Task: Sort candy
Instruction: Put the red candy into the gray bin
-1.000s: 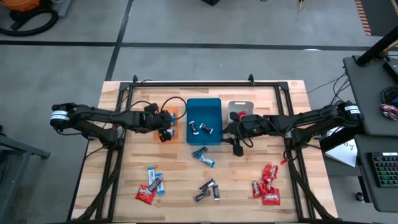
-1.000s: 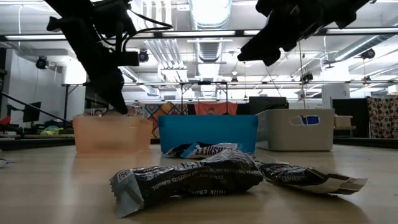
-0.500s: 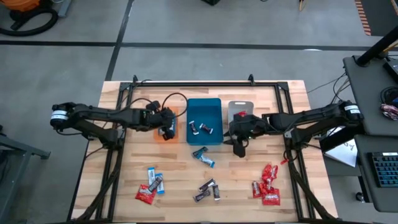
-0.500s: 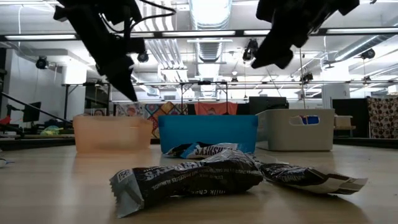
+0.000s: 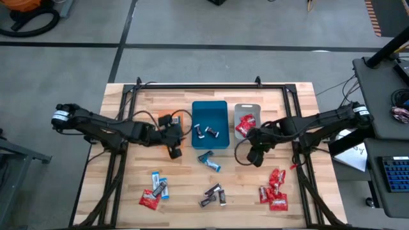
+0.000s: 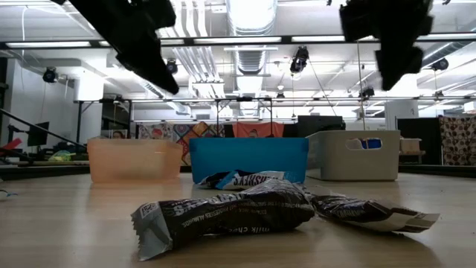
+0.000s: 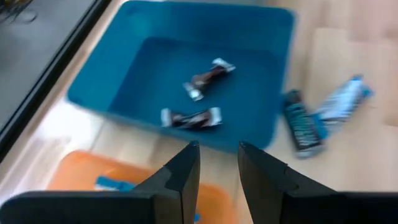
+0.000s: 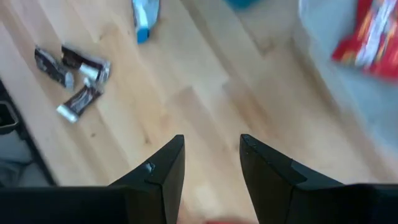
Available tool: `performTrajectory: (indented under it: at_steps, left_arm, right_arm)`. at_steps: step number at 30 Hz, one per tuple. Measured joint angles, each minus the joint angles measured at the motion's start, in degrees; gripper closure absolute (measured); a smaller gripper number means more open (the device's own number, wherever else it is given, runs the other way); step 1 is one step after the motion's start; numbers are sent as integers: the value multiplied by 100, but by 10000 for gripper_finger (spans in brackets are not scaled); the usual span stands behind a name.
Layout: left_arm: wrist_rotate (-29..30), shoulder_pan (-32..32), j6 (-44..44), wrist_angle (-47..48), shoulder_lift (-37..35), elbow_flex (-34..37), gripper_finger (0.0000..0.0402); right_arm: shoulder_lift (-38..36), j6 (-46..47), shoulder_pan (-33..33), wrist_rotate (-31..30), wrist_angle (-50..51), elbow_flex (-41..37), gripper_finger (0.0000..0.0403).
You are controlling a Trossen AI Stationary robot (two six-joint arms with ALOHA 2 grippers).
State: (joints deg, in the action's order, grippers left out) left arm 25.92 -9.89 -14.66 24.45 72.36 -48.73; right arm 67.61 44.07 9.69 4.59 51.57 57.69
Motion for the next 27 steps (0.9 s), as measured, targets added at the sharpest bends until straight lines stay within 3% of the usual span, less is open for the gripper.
performTrajectory:
  at_steps: [10, 27]
  left_arm:
    - [10, -535, -141, -246, -2, -9, 308]
    - [35, -551, -195, -249, -2, -9, 308]
  right_arm:
    - [0, 1700, 683, 106, 591, 178, 259]
    - [0, 4267, 1876, 598, 1119, -802, 259]
